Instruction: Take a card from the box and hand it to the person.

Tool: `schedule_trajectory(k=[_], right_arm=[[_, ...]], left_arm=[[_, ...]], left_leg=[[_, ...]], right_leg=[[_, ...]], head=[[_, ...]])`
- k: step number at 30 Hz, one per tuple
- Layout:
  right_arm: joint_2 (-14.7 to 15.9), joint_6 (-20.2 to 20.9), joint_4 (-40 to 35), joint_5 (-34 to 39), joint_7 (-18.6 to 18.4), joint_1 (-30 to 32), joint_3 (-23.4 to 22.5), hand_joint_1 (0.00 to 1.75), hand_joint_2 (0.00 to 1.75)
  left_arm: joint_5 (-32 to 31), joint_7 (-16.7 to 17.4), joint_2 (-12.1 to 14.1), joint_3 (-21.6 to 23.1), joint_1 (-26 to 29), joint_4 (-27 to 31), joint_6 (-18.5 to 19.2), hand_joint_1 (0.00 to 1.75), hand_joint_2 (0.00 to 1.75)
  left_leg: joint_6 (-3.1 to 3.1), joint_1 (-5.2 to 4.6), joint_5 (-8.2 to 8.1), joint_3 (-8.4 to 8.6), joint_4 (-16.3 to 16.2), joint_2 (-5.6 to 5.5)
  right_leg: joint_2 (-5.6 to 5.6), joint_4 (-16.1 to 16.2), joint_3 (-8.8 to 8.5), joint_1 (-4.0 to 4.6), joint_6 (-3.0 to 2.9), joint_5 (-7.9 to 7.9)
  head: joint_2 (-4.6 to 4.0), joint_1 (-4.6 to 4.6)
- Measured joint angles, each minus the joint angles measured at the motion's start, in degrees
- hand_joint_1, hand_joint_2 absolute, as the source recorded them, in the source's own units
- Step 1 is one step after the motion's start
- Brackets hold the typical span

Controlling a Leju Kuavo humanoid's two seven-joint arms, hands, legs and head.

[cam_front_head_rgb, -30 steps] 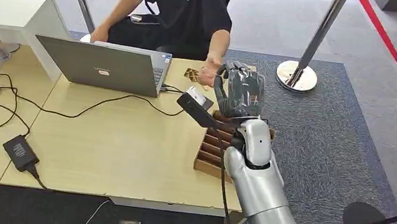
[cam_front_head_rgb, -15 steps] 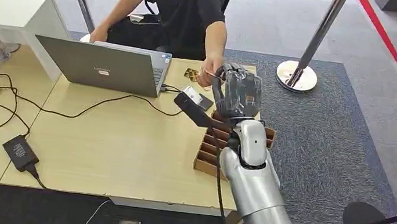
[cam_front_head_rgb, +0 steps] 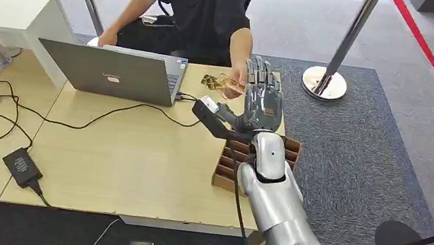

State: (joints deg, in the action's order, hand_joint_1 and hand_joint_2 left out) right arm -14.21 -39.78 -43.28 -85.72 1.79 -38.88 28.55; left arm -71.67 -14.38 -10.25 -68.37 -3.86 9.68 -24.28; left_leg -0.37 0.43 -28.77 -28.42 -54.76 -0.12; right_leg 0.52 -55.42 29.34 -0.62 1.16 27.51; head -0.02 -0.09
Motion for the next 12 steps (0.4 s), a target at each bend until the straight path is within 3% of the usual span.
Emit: schedule_trajectory(k=[12], right_arm=[[2.6, 0.0, -1.0, 0.5, -1.3, 0.1, -0.2, 0.00, 0.00]], left_arm=[[0.9, 0.0, -0.1, -0.1, 0.1, 0.0, -0.3, 0.00, 0.00]], left_leg=[[0.00, 0.00, 0.00, 0.00, 0.0, 0.00]], right_leg=[[0.00, 0.0, 0.01, 0.00, 0.00, 0.00]], head=[[0.02, 0.02]])
